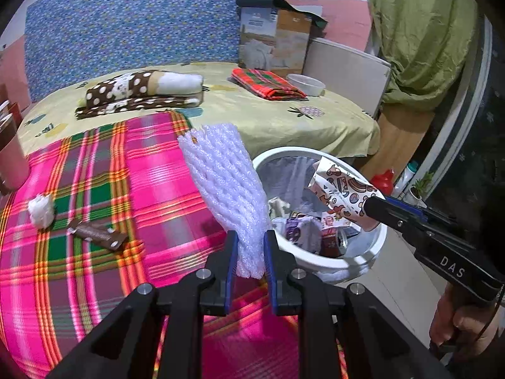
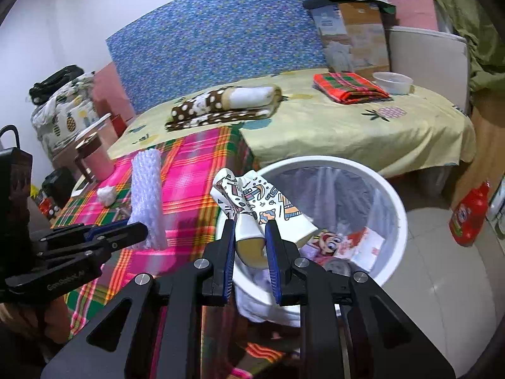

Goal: Collect trash
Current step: 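Carry the foam sleeve and paper wrapper over the wastebasket and open both tools, then move both tools back over the remaining trash on the cloth, then grasp the brown snack wrapper with the right tool while the left tool grasps the white crumpled tissue, then carry the tissue and brown wrapper over the wastebasket and open both tools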

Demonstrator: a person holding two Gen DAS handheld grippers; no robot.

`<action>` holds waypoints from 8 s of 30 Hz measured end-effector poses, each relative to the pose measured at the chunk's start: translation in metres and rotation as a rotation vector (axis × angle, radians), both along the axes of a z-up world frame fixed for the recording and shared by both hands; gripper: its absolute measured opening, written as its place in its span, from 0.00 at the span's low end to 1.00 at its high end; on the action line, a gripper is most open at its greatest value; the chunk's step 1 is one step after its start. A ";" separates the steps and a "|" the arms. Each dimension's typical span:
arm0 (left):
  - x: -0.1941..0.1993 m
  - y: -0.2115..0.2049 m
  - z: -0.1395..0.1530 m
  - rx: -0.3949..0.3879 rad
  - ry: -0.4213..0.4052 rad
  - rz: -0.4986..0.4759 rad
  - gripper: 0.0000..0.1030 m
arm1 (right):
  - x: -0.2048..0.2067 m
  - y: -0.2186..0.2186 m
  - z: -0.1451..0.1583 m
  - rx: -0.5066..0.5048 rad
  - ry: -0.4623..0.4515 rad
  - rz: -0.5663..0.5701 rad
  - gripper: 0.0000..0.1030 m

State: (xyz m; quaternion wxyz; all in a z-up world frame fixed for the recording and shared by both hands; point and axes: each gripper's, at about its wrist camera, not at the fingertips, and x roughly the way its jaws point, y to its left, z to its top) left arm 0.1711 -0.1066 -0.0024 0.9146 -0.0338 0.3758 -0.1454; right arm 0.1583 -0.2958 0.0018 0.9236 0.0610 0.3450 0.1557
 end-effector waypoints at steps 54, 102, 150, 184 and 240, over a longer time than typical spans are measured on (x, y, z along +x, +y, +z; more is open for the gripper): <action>0.003 -0.008 -0.011 -0.077 0.044 -0.037 0.38 | -0.003 -0.017 -0.007 0.006 0.051 -0.049 0.33; -0.062 0.113 -0.016 -0.044 -0.003 0.244 0.38 | -0.027 0.099 -0.005 -0.013 0.055 0.266 0.33; 0.066 0.230 -0.055 0.042 0.107 0.361 0.49 | 0.060 0.200 -0.043 -0.109 0.166 0.504 0.27; 0.006 0.141 -0.014 -0.017 0.015 0.259 0.29 | 0.013 0.104 -0.012 0.011 0.105 0.259 0.27; 0.049 -0.058 -0.026 -0.029 0.054 -0.149 0.49 | 0.017 -0.035 -0.024 -0.038 0.130 -0.099 0.32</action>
